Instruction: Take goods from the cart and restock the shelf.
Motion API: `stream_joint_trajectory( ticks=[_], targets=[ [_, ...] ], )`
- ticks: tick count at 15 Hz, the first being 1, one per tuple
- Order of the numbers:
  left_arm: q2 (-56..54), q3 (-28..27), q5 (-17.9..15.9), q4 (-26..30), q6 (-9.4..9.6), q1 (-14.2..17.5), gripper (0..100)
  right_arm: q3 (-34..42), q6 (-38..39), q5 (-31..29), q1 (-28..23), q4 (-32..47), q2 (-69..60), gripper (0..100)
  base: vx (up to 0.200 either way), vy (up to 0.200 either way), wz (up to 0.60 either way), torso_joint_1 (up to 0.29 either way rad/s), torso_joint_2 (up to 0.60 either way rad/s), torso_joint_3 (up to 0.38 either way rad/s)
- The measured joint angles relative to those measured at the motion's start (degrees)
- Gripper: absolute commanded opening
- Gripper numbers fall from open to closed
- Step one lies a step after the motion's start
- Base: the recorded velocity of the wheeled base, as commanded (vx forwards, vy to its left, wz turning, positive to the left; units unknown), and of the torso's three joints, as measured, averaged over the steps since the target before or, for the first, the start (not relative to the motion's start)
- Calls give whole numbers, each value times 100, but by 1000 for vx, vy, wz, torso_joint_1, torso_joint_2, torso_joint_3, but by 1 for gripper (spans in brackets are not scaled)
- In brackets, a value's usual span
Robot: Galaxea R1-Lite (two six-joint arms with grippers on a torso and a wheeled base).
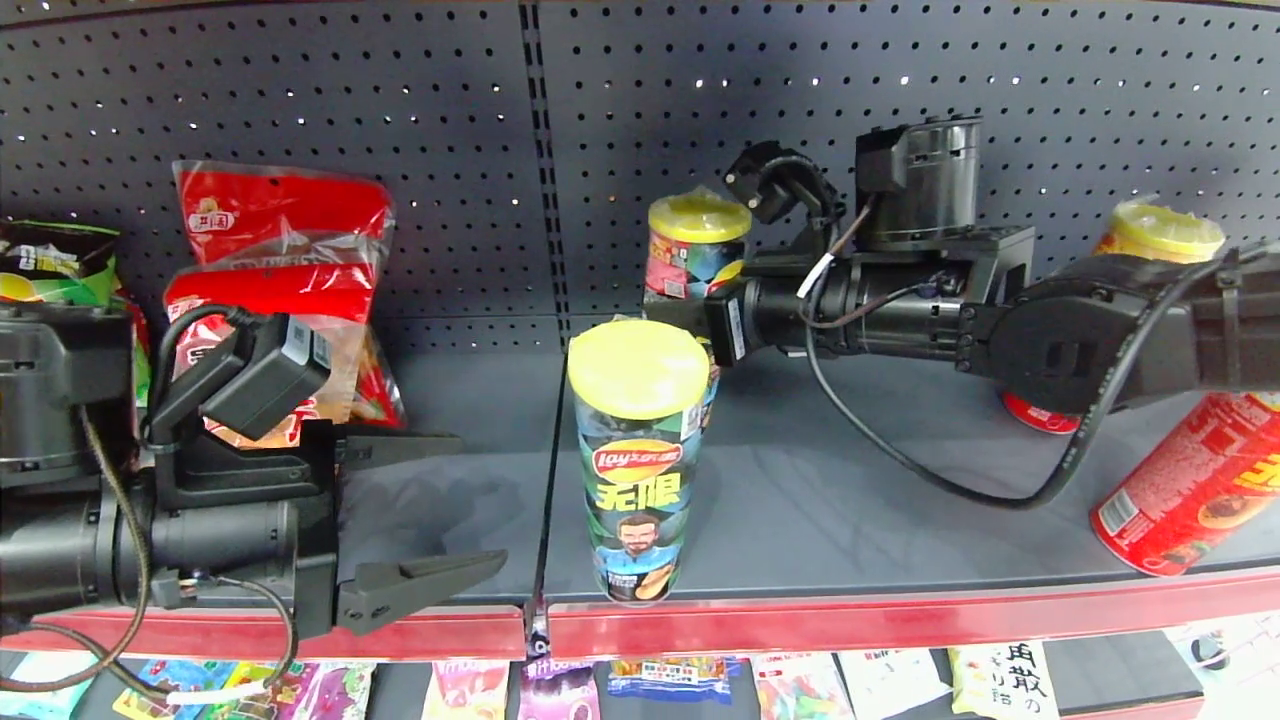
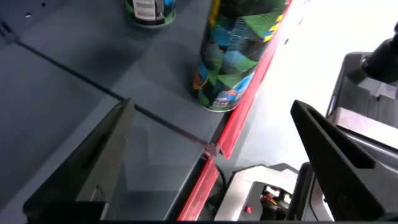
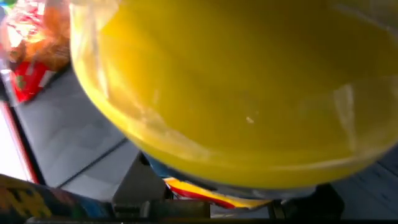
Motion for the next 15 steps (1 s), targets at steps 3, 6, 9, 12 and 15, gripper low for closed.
stream_joint_trajectory(
  ticks=[3,6,9,12,15],
  targets=[
    [-27,2,0,5,-1,38,100,-118,2,5,46,0,146,0,0,0,0,0,0,0],
    [-41,6,1,7,-1,41,100,-138,-2,5,51,-2,202,100,0,0,0,0,0,0],
    [-41,6,1,10,-4,41,100,-105,0,2,62,-5,196,100,0,0,0,0,0,0],
    [-41,0,1,7,-11,41,100,-59,17,-11,68,-5,127,100,0,0,0,0,0,0],
    [-33,0,1,7,-6,41,100,219,20,-16,90,-2,-132,100,0,0,0,0,0,0]
  ],
)
